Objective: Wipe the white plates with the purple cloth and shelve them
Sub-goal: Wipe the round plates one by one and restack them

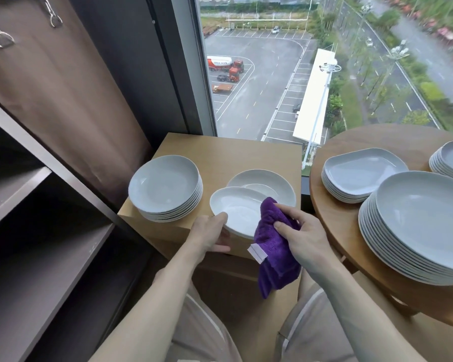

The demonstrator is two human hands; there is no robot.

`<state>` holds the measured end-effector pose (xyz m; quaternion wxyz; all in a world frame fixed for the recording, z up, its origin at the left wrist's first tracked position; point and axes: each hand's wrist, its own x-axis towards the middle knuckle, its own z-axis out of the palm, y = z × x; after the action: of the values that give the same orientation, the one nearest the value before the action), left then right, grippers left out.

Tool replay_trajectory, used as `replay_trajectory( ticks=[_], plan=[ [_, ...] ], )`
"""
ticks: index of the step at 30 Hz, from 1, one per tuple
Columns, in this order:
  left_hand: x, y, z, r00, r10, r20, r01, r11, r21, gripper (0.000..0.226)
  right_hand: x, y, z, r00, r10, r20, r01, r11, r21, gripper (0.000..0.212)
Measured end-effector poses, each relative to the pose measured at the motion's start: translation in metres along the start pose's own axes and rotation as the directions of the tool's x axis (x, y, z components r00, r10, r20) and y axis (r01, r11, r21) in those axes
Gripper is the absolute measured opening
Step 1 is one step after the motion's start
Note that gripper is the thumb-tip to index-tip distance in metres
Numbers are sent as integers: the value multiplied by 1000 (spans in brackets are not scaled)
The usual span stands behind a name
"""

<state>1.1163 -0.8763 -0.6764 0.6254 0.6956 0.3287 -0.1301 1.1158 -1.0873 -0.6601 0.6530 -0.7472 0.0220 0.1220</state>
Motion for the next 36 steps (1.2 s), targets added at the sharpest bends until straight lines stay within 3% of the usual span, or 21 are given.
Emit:
replay_trajectory(
  ticks=[3, 8, 14, 21, 23, 26, 29, 33, 36],
  plan=[
    [-4, -8, -7, 999, -6, 39, 11, 992, -126, 23, -2, -1, 10, 1000, 11, 8, -11, 1000, -21, 37],
    [-11, -21, -12, 983, -21, 180, 95, 908, -409, 42, -8, -3, 18, 998, 36, 47, -34, 999, -42, 34],
    [-22, -28, -27, 961, 62, 271, 120, 785, -608, 54, -15, -25, 21, 994, -1, 112, 8, 998, -62, 32],
    [-30, -40, -49, 962, 124, 243, 64, 762, -644, 71, -12, -55, 52, 981, -123, 150, 138, 986, -94, 27],
    [-32, -44, -52, 954, 160, 254, 65, 714, -698, 68, -10, -55, 66, 962, -189, 199, 223, 961, -166, 29],
    [-34, -45, -50, 947, 212, 240, 23, 703, -711, 56, -11, -44, 85, 915, -214, 341, 322, 897, -303, 51],
    [-39, -39, -52, 941, 231, 248, 16, 701, -713, 58, -14, -29, 94, 895, -200, 399, 400, 758, -516, 60],
    [-43, -33, -52, 933, 260, 249, 10, 672, -740, 71, -12, -31, 101, 920, -212, 330, 388, 618, -684, 61],
    [-45, -32, -51, 925, 295, 240, -39, 701, -712, 69, -2, -36, 105, 954, -213, 209, 298, 652, -697, 59]
  ],
)
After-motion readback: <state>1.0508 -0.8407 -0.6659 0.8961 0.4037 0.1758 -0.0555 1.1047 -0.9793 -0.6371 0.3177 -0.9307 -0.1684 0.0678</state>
